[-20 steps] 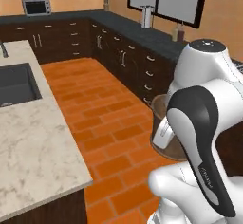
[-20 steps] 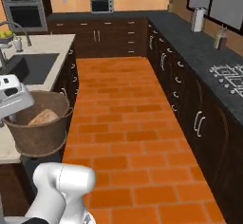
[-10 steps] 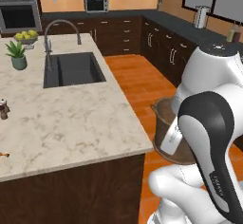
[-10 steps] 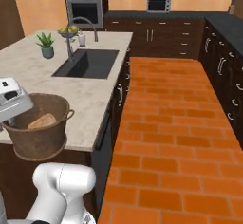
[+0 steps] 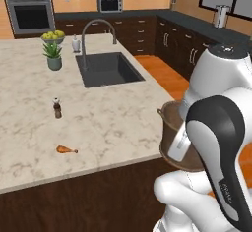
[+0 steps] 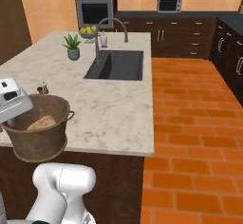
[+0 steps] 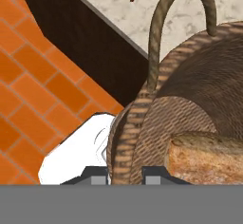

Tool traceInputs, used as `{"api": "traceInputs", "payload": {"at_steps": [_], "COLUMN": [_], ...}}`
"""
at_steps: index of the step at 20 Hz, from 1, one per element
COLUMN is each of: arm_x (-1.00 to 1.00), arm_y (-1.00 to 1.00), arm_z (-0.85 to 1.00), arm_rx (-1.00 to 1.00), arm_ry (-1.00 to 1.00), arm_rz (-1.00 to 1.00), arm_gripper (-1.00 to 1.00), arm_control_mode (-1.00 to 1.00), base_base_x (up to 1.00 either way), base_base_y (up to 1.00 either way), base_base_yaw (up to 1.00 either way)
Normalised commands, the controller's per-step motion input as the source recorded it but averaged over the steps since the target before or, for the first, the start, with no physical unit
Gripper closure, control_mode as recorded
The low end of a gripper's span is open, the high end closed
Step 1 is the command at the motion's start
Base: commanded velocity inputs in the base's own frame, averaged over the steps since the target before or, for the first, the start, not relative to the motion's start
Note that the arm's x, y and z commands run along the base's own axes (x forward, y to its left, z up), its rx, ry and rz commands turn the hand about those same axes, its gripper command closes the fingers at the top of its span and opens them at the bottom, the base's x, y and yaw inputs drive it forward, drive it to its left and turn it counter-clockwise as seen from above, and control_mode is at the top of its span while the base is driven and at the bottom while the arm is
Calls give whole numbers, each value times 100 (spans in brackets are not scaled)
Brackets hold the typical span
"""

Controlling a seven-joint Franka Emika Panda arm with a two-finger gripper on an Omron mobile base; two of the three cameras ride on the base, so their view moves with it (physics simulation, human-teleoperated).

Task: Open the cabinet, pick up the bread from the cabinet and place it in the basket. Then move the basket to the dining counter.

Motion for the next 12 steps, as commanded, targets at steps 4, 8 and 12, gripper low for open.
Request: {"api": "traceInputs", "payload": {"at_steps": [4, 8, 12], "arm_x": [0, 0, 1], "arm_y": [0, 0, 1], "arm_z": [0, 0, 0], "arm_rx": [0, 0, 0], "arm_ry": [0, 0, 0], "arm_rz": [0, 0, 0], "arm_gripper": [100, 100, 100], "arm_control_mode": [100, 100, -100], "base_base_x": [44, 33, 23], "base_base_y": [55, 25, 12], "base_base_yaw": [-1, 0, 0]}}
